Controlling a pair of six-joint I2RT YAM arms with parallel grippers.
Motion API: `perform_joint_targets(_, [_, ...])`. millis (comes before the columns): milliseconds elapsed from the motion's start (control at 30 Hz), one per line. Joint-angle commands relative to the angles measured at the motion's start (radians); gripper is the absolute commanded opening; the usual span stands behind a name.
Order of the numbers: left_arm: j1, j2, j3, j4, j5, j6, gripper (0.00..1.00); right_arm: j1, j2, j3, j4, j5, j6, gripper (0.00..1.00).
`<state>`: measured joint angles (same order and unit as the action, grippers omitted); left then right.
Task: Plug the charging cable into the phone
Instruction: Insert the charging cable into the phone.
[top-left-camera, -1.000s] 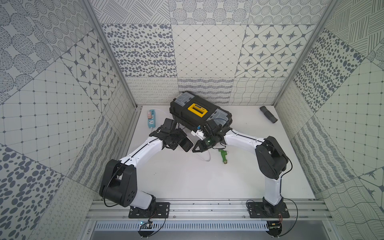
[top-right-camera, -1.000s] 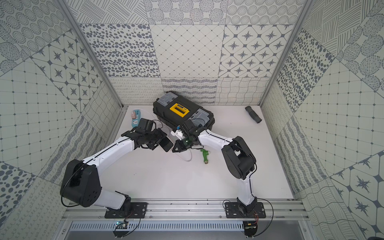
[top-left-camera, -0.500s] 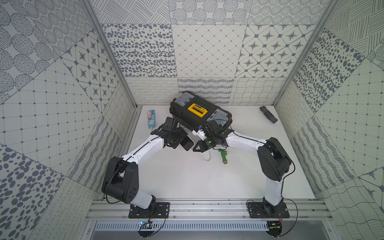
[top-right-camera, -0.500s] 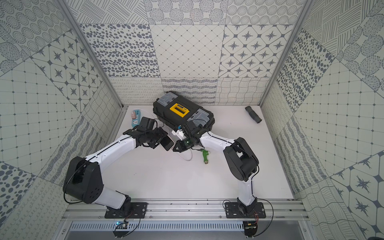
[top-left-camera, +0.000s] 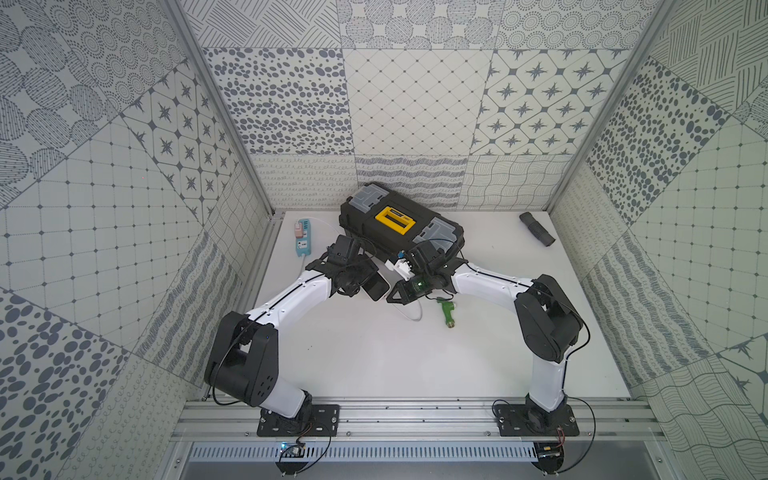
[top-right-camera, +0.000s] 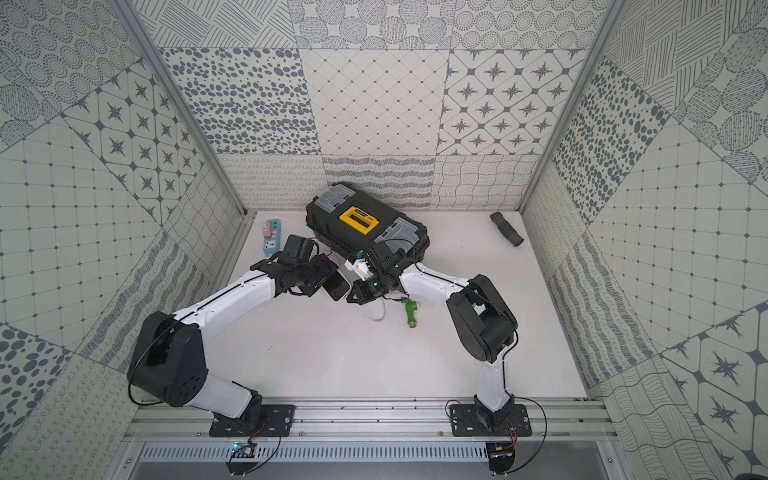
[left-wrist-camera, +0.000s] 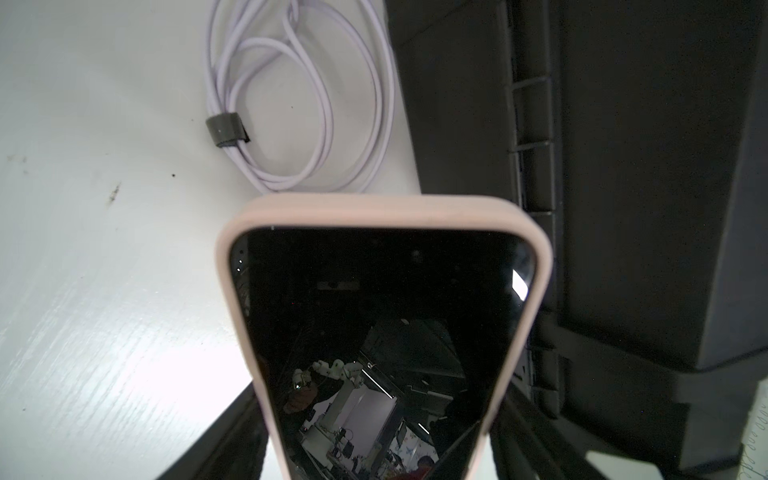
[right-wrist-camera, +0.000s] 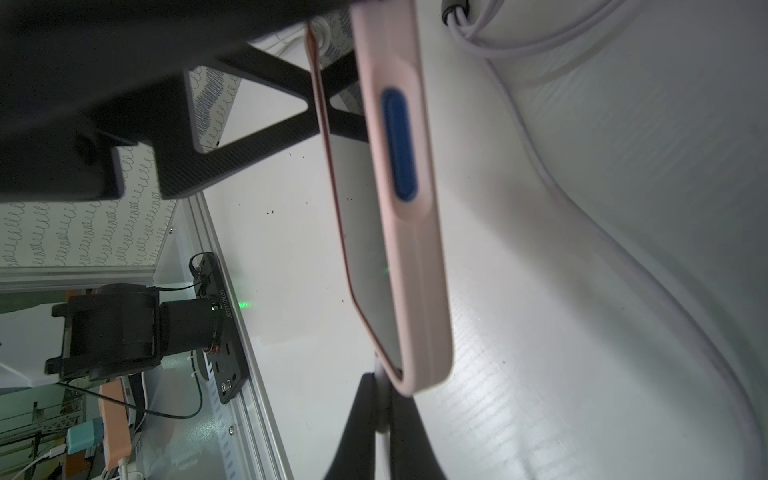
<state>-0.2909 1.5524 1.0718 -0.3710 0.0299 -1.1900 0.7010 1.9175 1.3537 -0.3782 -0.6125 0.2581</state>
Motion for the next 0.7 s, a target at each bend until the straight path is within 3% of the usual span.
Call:
perform_joint_targets(0, [-0.034,0.004,-0.012,-0.096,0.161,-0.021,0.0,-0.012,-0.046,0.045,0.254,0.075,0.007,0.0])
perform_joint_targets(267, [-0.039,-0.007,-0.031,-0.083,0.152,-0.061,0.0,-0.011,-0.074,-0.024,0.43,0.115,0.092,0.0])
perform_joint_targets(667, [-0.039,0.016,0.005,-0.046,0.224,-0.031,0.0,-0.007,-0.084,-0.054,0.528,0.108,0.071,0.0])
